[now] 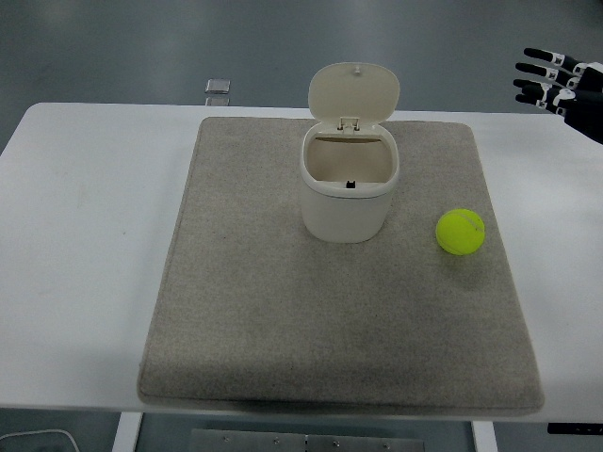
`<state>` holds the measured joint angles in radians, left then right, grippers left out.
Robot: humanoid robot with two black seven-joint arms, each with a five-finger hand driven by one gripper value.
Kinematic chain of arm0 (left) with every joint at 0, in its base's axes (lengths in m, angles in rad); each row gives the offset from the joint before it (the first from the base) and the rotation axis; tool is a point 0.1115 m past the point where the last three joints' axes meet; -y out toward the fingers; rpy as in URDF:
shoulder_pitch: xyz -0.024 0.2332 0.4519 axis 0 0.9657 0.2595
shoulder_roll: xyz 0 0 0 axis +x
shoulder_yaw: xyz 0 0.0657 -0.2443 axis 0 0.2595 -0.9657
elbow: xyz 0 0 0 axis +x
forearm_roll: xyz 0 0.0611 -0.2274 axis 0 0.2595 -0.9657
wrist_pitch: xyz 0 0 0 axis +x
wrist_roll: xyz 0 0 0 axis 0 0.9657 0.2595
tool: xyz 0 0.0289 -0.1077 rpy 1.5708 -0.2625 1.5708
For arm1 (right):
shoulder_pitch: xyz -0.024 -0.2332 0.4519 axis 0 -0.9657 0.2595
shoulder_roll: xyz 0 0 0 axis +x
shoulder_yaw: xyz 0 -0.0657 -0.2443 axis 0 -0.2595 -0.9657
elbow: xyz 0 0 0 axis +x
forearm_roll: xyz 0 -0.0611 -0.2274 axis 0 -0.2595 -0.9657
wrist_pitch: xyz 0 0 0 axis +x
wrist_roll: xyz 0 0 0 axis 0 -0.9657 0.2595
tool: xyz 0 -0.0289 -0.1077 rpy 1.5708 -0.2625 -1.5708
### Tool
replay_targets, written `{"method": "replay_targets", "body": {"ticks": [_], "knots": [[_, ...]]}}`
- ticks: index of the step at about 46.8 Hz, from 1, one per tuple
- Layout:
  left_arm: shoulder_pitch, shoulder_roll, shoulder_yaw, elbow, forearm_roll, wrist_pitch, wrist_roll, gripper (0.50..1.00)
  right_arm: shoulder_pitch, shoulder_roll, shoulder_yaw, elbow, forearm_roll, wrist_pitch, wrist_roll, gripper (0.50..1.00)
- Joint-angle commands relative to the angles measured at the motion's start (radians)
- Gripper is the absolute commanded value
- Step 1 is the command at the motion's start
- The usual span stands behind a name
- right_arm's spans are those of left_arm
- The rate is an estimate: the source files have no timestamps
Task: Pick up the tennis ball and place it in the box.
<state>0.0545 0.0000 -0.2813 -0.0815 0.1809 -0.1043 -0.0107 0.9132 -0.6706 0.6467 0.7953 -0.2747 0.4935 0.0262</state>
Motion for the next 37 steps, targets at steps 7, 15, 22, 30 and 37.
{"method": "replay_targets", "body": {"ticks": [7, 15, 22, 30, 37], "knots": [[-0.001, 0.000, 0.001, 0.000, 0.000, 0.000, 0.000, 0.992, -0.002, -0.027, 0.001, 0.005, -0.113, 0.094, 0.038, 0.913], [0.001, 0.000, 0.001, 0.000, 0.000, 0.000, 0.000, 0.992, -0.002, -0.026, -0.001, 0.010, -0.294, 0.117, 0.124, 0.913], [0.001, 0.000, 0.001, 0.000, 0.000, 0.000, 0.000, 0.992, -0.002, -0.027, -0.001, 0.025, -0.460, 0.117, 0.236, 0.911], [-0.001, 0.000, -0.001, 0.000, 0.000, 0.000, 0.002, 0.992, -0.004, -0.029, -0.004, 0.061, -0.630, 0.117, 0.323, 0.911], [0.001, 0.000, 0.001, 0.000, 0.000, 0.000, 0.000, 0.992, -0.007, -0.061, -0.007, 0.126, -0.751, 0.117, 0.374, 0.911]]}}
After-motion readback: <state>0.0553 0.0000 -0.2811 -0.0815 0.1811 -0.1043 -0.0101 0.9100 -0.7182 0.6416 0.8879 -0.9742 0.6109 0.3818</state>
